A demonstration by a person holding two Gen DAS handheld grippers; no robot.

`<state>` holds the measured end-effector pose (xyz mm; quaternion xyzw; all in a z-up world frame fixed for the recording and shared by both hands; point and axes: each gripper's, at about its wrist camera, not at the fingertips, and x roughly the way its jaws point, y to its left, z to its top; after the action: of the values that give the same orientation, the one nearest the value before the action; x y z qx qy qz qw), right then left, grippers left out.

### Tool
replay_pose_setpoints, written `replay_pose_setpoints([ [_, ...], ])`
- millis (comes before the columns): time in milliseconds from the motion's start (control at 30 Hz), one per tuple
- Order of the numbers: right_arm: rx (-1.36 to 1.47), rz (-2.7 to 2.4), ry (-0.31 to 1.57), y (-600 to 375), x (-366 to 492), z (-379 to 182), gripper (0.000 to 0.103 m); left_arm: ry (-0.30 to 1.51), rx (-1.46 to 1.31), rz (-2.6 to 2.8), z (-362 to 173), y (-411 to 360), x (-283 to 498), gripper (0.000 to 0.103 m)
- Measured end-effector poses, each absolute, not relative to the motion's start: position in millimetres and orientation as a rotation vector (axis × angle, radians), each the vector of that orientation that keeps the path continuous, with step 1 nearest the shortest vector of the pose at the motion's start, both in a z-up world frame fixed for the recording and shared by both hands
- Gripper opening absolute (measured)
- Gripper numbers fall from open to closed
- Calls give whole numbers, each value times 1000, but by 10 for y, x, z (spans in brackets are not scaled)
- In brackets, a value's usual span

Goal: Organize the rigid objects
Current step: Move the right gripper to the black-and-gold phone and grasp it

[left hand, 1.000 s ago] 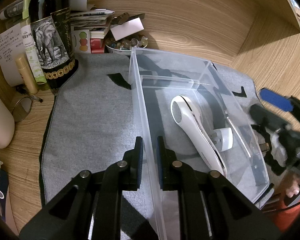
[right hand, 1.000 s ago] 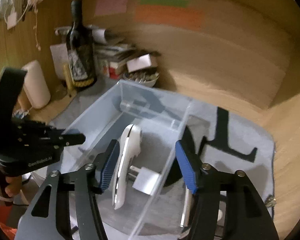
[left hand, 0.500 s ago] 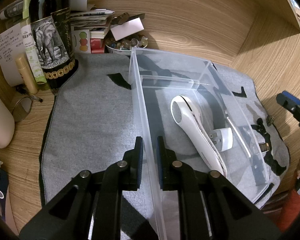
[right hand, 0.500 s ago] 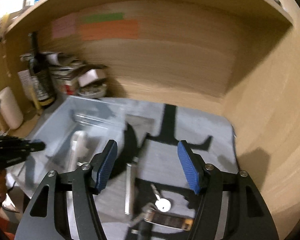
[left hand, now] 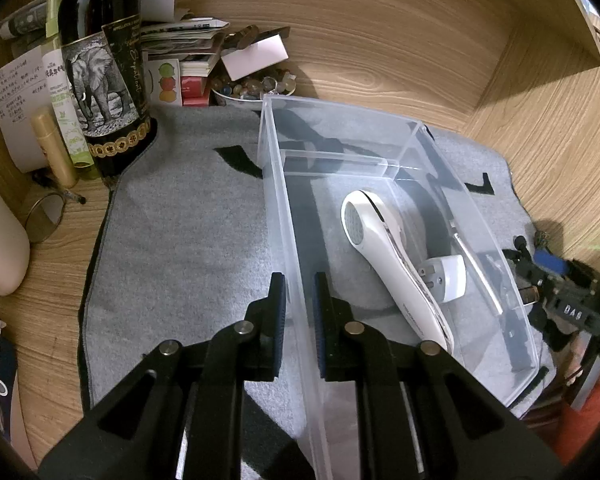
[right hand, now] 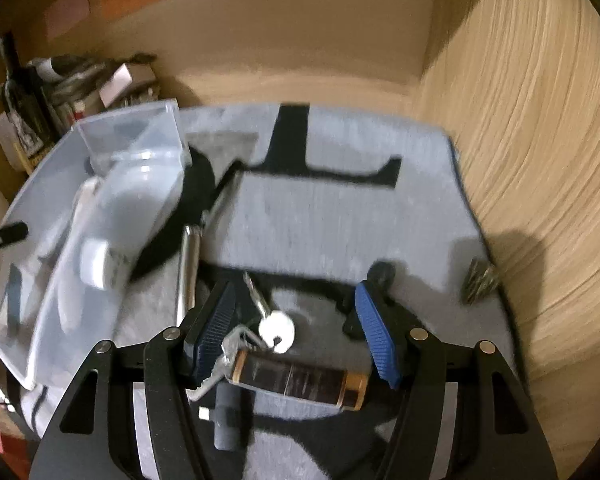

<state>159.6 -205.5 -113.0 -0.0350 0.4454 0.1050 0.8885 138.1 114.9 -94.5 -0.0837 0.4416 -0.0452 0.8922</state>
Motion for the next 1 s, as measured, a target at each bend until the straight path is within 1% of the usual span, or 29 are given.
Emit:
replay_pose_setpoints([
  [133,-81,247,957,-2088,1486,-1204,61,916,-173,-94,-949,1158,1379,12],
  [233,-91,258,976,-2104,1423,-1273,71,916,-173,-94,-949,1158,1378,12],
  [333,-120,257,984,-2098,1374,-1312,75,916,-172,-93,-950,1159,1377,12],
  [433,-144,257,984,-2094,1352,-1340,76,915,-169,-93,-952,1159,1376,12],
  [600,-99,244,986,-2151,1367,-1352,76,914,-167,-91,-955,1156,1377,12],
  [633,-85,244,982,-2168,1361,-1357,74,915,-167,-91,-956,1163,1378,12],
  [667,-75,245,982,-2176,1360,-1359,66,915,-167,-91,-956,1155,1377,12],
  [700,-73,234,982,-2185,1357,-1355,66,915,-166,-91,-956,1158,1378,12],
  [733,-74,225,981,-2192,1358,-1352,52,915,-167,-91,-956,1156,1377,12],
  [767,-77,218,995,-2203,1373,-1364,36,915,-167,-91,-956,1155,1377,12],
  [867,-49,201,998,-2273,1397,-1361,27,914,-166,-89,-956,1151,1372,12],
  [933,-38,178,993,-2315,1405,-1358,23,914,-168,-88,-956,1152,1370,12],
  [1000,-26,177,993,-2343,1412,-1367,22,914,-166,-88,-956,1150,1369,12],
])
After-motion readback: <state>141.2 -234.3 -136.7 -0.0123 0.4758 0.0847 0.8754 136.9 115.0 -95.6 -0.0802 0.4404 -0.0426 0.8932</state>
